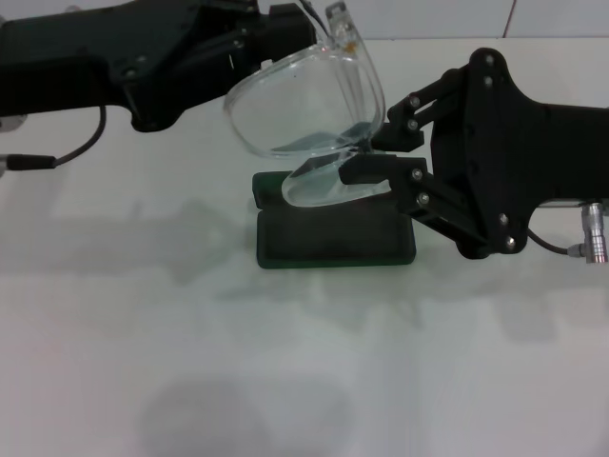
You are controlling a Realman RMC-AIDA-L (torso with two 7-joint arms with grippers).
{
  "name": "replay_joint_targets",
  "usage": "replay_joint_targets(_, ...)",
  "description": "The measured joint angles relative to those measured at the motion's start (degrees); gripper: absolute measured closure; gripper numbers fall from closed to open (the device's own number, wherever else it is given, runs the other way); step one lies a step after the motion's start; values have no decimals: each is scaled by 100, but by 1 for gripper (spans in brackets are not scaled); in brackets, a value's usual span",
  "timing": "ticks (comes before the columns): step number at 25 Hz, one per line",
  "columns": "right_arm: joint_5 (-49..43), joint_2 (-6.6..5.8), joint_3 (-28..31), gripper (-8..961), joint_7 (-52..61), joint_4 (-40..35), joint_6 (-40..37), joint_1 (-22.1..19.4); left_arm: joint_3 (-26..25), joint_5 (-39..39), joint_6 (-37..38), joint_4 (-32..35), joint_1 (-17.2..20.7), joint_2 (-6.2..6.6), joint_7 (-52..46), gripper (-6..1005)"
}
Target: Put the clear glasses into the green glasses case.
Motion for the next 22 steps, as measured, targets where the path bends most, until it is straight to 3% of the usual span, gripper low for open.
replay_joint_targets(14,0,2,-11,885,0,11,-23,6,-29,-88,-260,-423,-95,12,219,914)
replay_joint_targets(22,-3,3,-13,885,0,71,-7,5,353,-537,-75,-423,-86,22,142,914)
